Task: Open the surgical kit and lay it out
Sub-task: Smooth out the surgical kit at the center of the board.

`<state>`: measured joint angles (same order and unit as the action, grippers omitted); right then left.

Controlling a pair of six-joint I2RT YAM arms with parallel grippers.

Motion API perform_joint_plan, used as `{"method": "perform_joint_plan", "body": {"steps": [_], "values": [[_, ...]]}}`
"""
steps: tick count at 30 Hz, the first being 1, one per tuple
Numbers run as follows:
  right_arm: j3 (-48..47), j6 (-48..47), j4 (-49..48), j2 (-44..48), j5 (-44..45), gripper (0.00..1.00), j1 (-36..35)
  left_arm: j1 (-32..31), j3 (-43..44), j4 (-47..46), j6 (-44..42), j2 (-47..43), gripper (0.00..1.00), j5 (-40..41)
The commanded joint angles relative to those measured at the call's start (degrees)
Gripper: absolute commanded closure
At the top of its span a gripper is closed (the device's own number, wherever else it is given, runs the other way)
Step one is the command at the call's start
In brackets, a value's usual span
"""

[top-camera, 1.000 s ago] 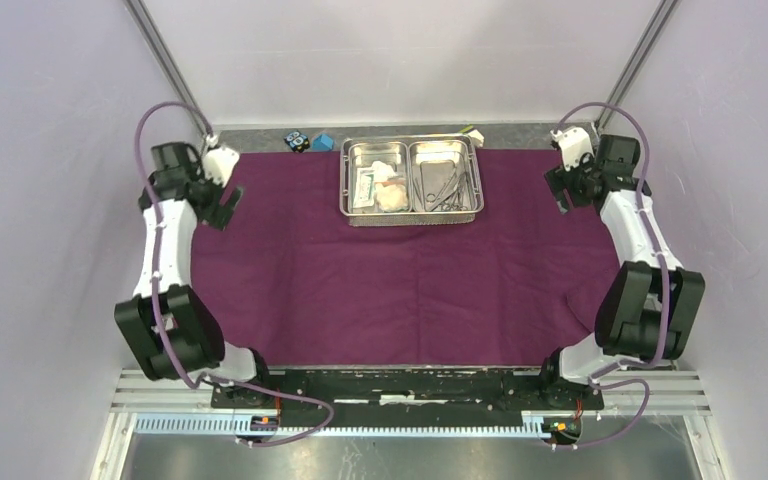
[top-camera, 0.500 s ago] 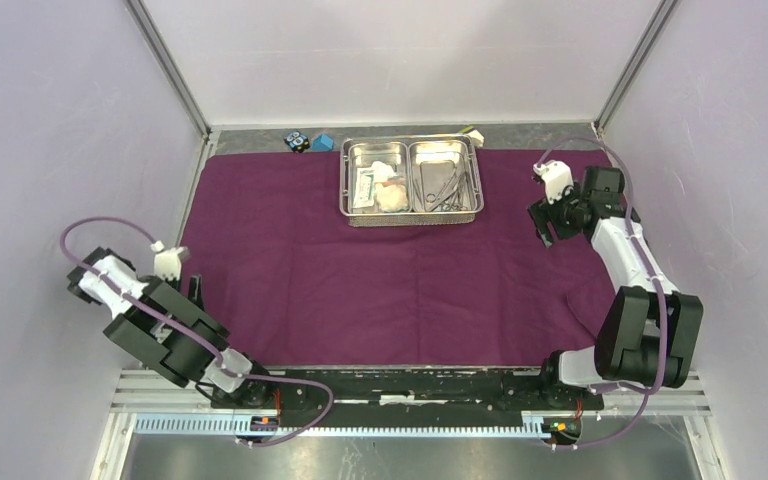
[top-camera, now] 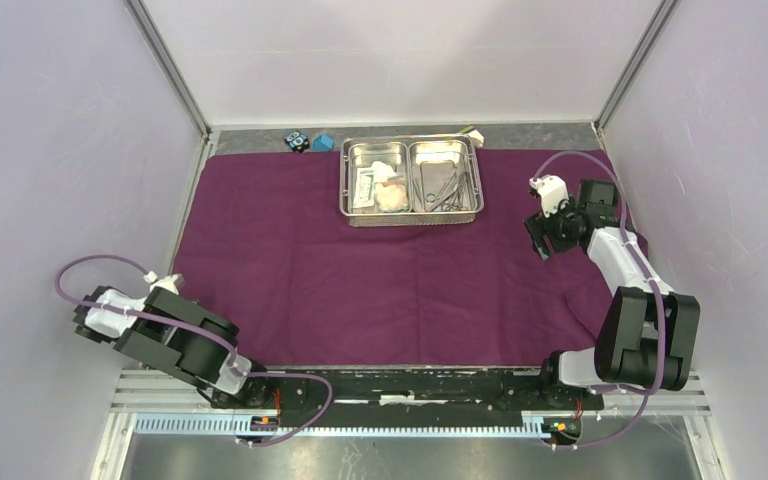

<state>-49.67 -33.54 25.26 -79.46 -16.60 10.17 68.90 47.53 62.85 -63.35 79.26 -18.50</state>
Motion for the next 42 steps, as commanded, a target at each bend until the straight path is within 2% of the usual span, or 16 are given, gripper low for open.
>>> {"method": "perform_joint_plan", "body": {"steps": [1,11,13,17,21,25,30,31,37,42], "values": [[0.4,-0.7,-2.7,0.6,-0.7,0.21,-0.2,0.3,-1.7,-7.6,-1.0,-1.4,0.15,0.0],[2.7,-1.8,-3.9,1.4,1.5,0.21,-0.2,0.5,-3.9,-12.7,1.9,2.3,0.17,-0.3],[2.8,-1.8,-4.0,1.4,1.6,0.21,-0.2,0.6,-3.9,-12.9,2.2,3.7,0.21,-0.8],[2.8,-2.0,-3.9,1.3,1.6,0.21,-0.2,0.6,-4.0,-12.0,2.4,5.3,0.43,-2.5],[2.9,-2.2,-3.7,1.2,1.6,0.21,-0.2,0.6,-3.9,-11.6,3.1,4.3,0.56,-3.4],[3.3,-2.2,-4.0,1.1,1.5,0.21,-0.2,0.6,-2.4,-10.8,3.0,1.1,0.70,-3.4],[3.6,-2.6,-4.1,0.8,1.5,0.21,-0.2,0.5,2.2,-7.4,2.7,-4.7,0.95,-3.3],[3.6,-2.7,-4.0,0.7,1.5,0.21,-0.2,0.5,3.1,-7.1,2.6,-6.3,0.97,-3.0],[3.6,-2.9,-4.3,0.6,1.2,0.21,-0.2,-0.5,5.6,-6.8,0.7,-16.2,0.96,-0.4],[3.5,-3.0,-4.3,0.6,1.1,0.21,-0.2,-5.4,4.3,-5.0,1.2,-22.7,0.82,0.9]]}}
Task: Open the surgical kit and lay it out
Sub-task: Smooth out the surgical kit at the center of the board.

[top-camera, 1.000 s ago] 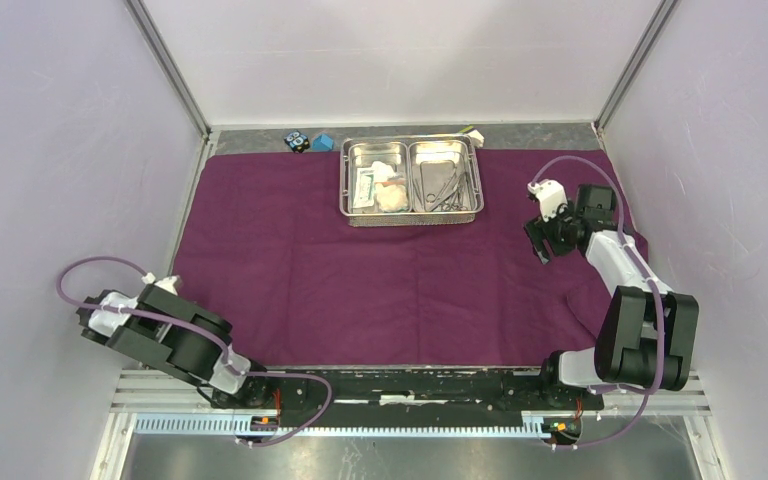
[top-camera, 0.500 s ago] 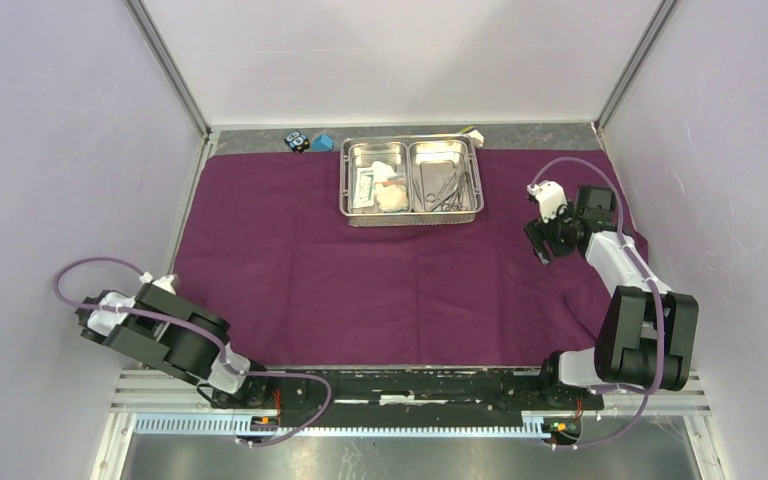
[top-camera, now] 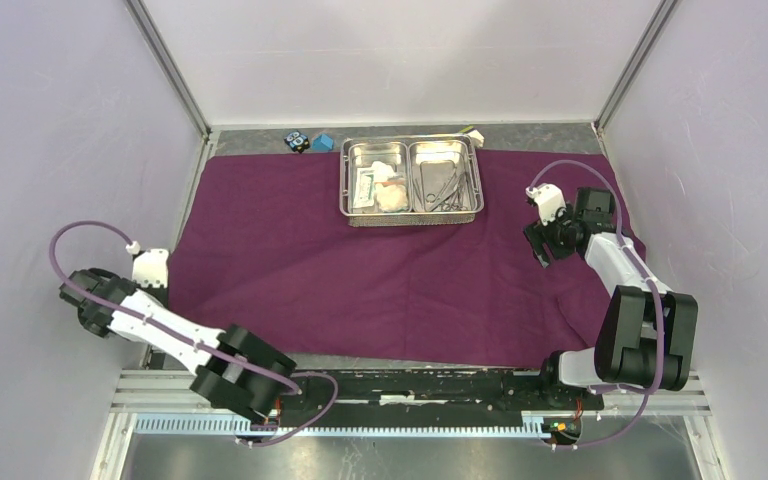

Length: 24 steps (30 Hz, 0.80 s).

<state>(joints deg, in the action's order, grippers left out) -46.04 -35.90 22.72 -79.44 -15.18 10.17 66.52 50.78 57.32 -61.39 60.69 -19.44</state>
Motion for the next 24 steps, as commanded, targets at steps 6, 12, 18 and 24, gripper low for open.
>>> {"method": "perform_joint_plan", "body": {"steps": [6,12,18,24], "values": [[0.0,-1.2,-1.3,1.4,0.1,0.21,-0.2,-9.4,-2.2,1.9,1.1,-9.6,0.42,4.5],[-0.3,-1.1,-1.1,1.4,0.0,0.21,-0.2,-9.5,-3.6,-0.2,0.3,-7.7,0.29,7.5],[0.1,-2.3,-0.3,2.6,2.5,0.21,0.0,-9.5,-2.2,0.1,1.5,-4.1,0.23,4.1],[-0.6,-4.2,6.0,7.2,4.8,0.21,3.3,-17.1,0.2,1.1,7.6,-4.1,0.17,-3.5]]}}
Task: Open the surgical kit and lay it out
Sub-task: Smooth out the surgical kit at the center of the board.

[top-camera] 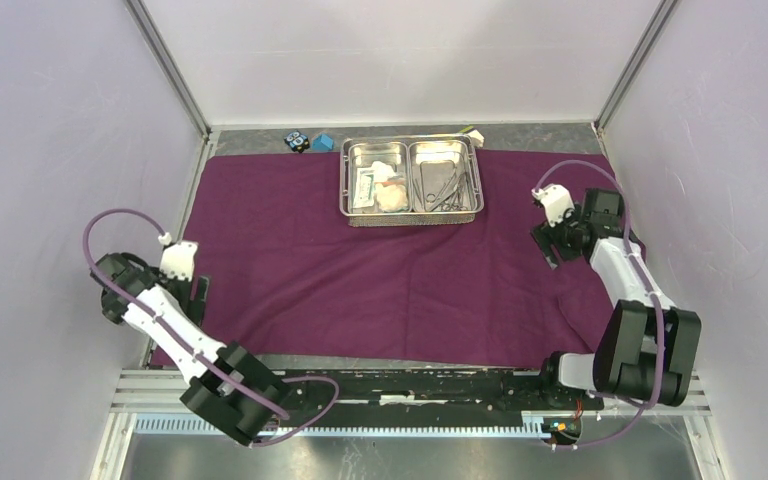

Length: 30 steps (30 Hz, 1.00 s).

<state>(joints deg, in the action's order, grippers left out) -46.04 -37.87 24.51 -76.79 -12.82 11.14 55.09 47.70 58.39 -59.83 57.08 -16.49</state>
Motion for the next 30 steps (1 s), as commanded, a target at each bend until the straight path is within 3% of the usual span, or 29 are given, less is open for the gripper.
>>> {"method": "perform_joint_plan", "body": {"steps": [1,7,13,23,30], "values": [[-0.3,-3.0,5.5,5.9,3.4,0.20,2.9,-8.0,3.6,-0.4,8.1,-0.4,0.16,-7.0],[3.5,-8.9,12.9,16.2,12.3,0.15,3.5,-19.8,7.4,-3.7,19.8,2.8,0.09,-8.9],[7.7,-14.0,22.1,19.4,14.7,0.13,3.4,-27.4,10.8,-5.3,25.6,6.7,0.06,-7.6],[19.7,-19.2,17.7,23.2,23.5,0.13,3.4,-36.0,12.1,-5.7,30.5,6.9,0.03,-2.0],[22.8,-21.3,15.3,23.0,26.8,0.20,3.4,-38.6,12.4,-5.7,31.9,5.9,0.02,0.2]]}}
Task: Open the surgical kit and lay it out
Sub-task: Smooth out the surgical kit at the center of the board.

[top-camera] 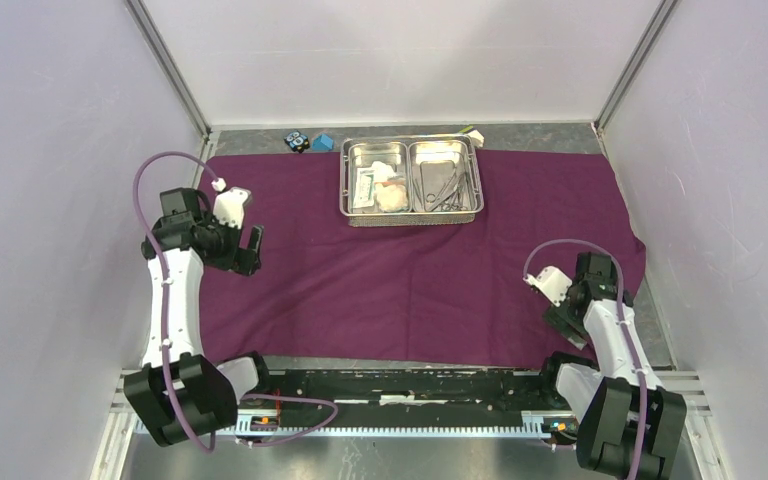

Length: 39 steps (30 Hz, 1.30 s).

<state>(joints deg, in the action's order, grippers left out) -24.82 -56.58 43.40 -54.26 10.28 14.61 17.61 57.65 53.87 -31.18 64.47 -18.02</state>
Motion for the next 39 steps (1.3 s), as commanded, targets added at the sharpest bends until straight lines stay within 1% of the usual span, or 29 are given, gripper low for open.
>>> {"method": "perform_joint_plan", "body": {"steps": [1,3,5,9,16,17,21,24,27,32,37,39], "values": [[2.0,-2.7,-4.1,0.4,4.5,0.22,-0.1,-1.4,2.4,-1.2,3.4,-1.5,0.02,1.8],[2.6,-2.9,-4.9,0.2,5.6,0.26,-0.1,-1.7,2.3,-1.2,3.3,-1.7,0.02,2.2],[2.8,-3.0,-5.0,0.1,6.2,0.32,0.0,-1.9,2.2,-1.2,3.2,-1.8,0.02,2.5],[1.8,-3.0,-3.5,1.1,5.9,0.45,0.0,-2.0,1.9,-1.2,3.0,-2.0,0.01,2.7],[1.0,-2.8,-1.4,2.7,6.4,0.62,0.0,-2.2,1.9,-1.3,2.1,-1.7,0.00,2.7],[1.2,-2.7,-1.4,2.8,6.7,0.66,0.0,-2.2,1.9,-1.3,1.9,-1.6,0.00,2.6],[1.5,-2.2,-0.8,3.1,7.6,0.87,0.2,-2.2,1.5,-1.5,1.2,-1.6,0.00,2.9],[0.8,-1.4,0.2,4.4,8.7,0.96,0.5,-2.2,1.4,-1.9,0.6,-1.6,0.00,3.1],[-0.3,0.2,0.9,7.2,10.2,0.99,1.6,-2.3,2.0,-2.1,0.0,-1.5,0.00,3.0],[-1.1,3.6,0.7,11.5,12.9,0.99,4.2,-2.3,3.3,-2.3,-1.2,-1.1,0.00,2.6],[-1.3,7.1,0.7,14.3,17.0,0.96,6.7,-2.3,3.9,-2.6,-2.9,-0.8,0.00,2.0],[-2.0,8.5,1.7,15.4,18.4,0.93,7.3,-2.3,3.8,-3.1,-3.5,-0.9,0.00,1.7]]}}
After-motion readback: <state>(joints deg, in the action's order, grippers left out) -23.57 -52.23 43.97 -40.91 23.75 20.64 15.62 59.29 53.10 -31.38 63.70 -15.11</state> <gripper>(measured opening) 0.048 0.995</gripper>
